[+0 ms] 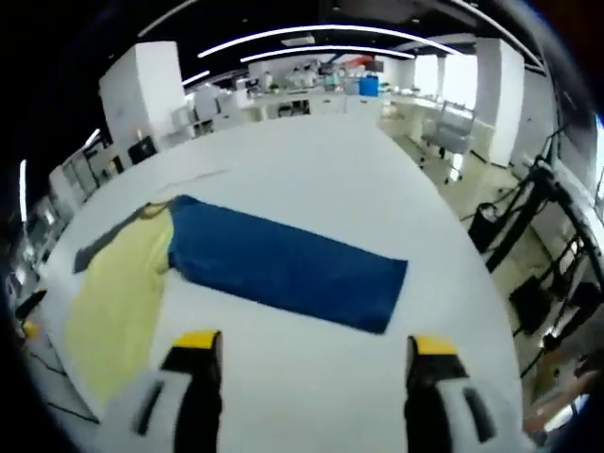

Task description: Fold the garment on the visible template until the final outline fits inside the template.

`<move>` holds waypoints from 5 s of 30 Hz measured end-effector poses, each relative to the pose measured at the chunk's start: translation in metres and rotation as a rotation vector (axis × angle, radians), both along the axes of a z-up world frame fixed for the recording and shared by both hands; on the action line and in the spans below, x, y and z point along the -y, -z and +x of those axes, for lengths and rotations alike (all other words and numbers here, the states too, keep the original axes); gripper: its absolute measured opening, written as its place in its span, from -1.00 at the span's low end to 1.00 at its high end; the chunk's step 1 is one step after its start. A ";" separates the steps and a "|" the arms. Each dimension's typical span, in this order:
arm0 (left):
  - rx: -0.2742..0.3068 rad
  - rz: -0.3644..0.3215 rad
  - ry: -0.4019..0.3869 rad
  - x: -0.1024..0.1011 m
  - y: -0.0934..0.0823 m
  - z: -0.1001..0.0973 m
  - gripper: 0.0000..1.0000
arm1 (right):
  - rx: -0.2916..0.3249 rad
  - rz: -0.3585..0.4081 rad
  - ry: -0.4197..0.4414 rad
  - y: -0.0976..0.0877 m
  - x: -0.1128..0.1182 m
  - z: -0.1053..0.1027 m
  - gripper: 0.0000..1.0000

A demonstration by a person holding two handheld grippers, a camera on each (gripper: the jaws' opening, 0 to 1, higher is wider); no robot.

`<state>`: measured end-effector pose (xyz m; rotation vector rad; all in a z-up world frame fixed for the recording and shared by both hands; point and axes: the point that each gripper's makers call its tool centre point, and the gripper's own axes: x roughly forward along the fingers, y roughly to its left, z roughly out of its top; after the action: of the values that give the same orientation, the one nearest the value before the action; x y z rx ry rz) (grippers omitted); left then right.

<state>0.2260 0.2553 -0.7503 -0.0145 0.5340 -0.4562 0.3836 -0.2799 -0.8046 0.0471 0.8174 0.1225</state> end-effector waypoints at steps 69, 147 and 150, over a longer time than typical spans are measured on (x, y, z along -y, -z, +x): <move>0.025 0.077 -0.037 -0.026 -0.003 0.002 0.98 | -0.078 -0.046 0.252 0.037 0.040 0.025 -1.00; 0.026 0.037 0.021 -0.016 -0.008 -0.006 0.95 | 0.047 0.017 -0.247 -0.069 -0.229 0.129 -1.00; 0.022 0.039 0.022 -0.016 -0.007 -0.006 0.95 | 0.048 0.010 -0.275 -0.068 -0.244 0.134 -1.00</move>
<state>0.2198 0.2717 -0.7434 0.0336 0.5215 -0.4672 0.5179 -0.0364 -0.7365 -0.0585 0.7725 0.3858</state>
